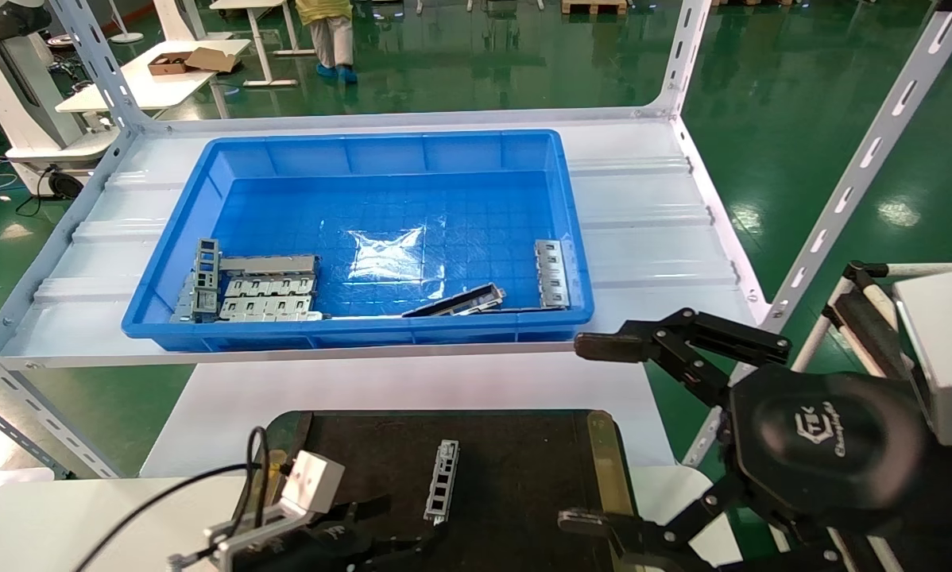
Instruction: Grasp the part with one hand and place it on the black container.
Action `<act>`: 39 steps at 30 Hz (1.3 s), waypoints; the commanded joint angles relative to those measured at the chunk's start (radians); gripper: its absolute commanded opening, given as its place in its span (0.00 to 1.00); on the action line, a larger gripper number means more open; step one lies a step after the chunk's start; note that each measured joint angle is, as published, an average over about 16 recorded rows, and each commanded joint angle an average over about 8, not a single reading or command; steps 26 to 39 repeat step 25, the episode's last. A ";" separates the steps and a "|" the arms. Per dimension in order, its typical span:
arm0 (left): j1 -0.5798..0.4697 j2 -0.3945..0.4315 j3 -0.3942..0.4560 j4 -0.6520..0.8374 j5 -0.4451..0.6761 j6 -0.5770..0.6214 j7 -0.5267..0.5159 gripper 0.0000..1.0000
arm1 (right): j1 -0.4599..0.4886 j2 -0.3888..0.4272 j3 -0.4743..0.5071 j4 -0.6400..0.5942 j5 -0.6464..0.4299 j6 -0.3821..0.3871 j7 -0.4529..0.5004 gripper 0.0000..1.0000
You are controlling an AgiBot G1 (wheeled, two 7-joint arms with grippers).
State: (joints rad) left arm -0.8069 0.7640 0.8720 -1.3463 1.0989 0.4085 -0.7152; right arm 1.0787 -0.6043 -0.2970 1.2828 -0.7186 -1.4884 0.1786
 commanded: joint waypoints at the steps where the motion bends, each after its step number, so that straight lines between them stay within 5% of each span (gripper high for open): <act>1: -0.006 -0.020 -0.019 -0.003 -0.018 0.052 0.029 1.00 | 0.000 0.000 0.000 0.000 0.000 0.000 0.000 1.00; 15: 0.041 -0.124 -0.187 0.030 -0.217 0.302 0.288 1.00 | 0.000 0.000 -0.001 0.000 0.001 0.000 0.000 1.00; 39: 0.039 -0.171 -0.230 0.044 -0.267 0.377 0.337 1.00 | 0.000 0.001 -0.001 0.000 0.001 0.001 -0.001 1.00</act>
